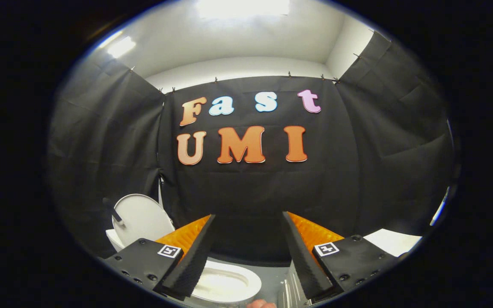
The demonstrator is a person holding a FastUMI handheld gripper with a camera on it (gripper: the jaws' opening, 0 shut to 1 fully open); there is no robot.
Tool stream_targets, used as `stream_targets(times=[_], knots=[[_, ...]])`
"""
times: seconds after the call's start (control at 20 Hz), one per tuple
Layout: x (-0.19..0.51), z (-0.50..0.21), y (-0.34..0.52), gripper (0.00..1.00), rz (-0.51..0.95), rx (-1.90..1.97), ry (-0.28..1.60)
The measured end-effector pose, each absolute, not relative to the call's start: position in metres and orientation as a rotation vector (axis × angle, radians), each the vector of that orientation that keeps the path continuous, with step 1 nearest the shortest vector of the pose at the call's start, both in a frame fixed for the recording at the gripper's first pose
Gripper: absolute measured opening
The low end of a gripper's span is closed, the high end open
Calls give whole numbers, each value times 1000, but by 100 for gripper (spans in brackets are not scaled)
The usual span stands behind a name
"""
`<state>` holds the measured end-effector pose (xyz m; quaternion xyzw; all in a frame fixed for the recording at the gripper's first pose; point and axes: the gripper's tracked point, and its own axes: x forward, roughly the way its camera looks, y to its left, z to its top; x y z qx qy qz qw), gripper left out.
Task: Open the toilet lid.
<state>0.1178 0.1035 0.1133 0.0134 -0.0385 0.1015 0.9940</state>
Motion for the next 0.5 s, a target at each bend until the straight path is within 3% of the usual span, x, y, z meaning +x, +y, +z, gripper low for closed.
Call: stream_targets(times=[0.5], knots=[[78, 70, 49, 97, 166, 33, -90]])
